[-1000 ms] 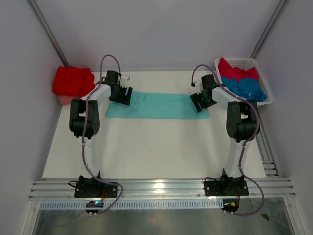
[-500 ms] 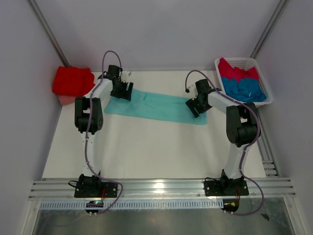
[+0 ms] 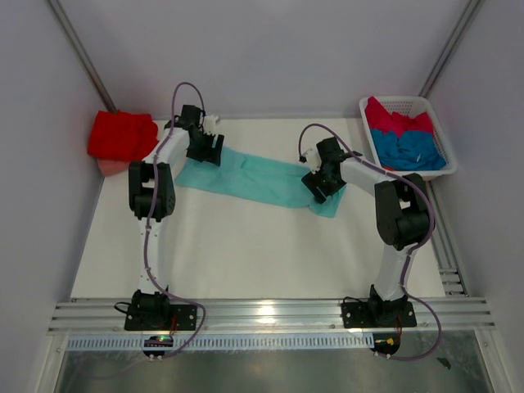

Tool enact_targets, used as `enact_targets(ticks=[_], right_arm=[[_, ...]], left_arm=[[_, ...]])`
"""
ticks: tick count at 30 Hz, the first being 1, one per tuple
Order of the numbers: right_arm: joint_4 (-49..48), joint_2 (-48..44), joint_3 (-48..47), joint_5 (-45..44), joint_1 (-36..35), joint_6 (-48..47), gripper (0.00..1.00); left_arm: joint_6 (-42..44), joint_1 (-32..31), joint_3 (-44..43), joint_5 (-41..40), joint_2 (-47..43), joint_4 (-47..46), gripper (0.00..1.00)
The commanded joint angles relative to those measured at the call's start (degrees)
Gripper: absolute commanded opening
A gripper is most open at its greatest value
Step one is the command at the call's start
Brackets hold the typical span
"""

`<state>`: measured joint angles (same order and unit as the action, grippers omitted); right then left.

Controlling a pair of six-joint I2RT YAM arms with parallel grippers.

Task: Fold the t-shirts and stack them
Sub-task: Fold the tshirt

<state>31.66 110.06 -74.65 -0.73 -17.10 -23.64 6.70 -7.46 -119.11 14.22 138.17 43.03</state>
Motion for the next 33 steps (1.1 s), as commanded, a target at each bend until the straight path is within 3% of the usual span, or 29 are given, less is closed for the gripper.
enact_targets(ticks=[1, 7, 16, 33], right_arm=[[1.91, -1.51, 1.44, 1.0, -0.56, -0.09, 0.75], [2.97, -1.34, 1.09, 1.0, -0.65, 0.35, 0.75], [0.86, -2.48, 5.13, -11.03, -0.3, -2.73, 0.75], [1.91, -3.89, 5.13, -12.98, 1.98, -2.64, 0.75]], left_arm=[[1.47, 0.17, -0.51, 0.99, 0.44, 2.33, 0.75], [1.74, 0.17, -0.86, 0.72, 0.52, 1.97, 0.76], [6.04, 0.17, 3.17, -3.4, -2.46, 2.5, 0.75], [8.24, 0.08, 5.29, -4.9, -3.43, 1.45, 0.75]])
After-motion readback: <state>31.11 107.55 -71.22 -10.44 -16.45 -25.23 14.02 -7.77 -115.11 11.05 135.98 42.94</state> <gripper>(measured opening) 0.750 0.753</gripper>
